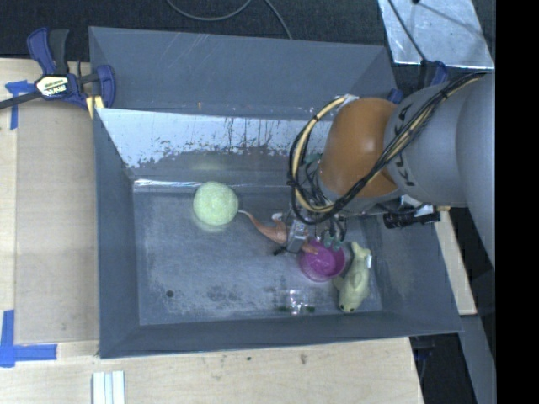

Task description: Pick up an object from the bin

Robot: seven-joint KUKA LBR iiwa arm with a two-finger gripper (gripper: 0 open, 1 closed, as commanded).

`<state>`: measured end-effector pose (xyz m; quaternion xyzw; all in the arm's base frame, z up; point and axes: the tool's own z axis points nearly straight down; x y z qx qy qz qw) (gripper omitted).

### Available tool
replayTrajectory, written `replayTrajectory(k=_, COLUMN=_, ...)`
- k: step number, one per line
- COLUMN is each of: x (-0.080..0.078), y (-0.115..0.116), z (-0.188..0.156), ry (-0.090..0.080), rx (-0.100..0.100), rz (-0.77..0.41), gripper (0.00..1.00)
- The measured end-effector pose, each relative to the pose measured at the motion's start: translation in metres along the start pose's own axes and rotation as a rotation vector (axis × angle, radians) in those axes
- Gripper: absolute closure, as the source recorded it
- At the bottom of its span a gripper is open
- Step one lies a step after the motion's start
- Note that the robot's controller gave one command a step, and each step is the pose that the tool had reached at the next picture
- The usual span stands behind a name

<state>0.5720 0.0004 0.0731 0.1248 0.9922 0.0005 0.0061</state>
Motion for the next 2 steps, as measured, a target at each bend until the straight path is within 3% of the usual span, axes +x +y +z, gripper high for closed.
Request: replayTrajectory(k=2, x=0.003, y=-0.001, z=-0.023, ry=0.016, rx=0.004, rz=0.0, gripper=1.0)
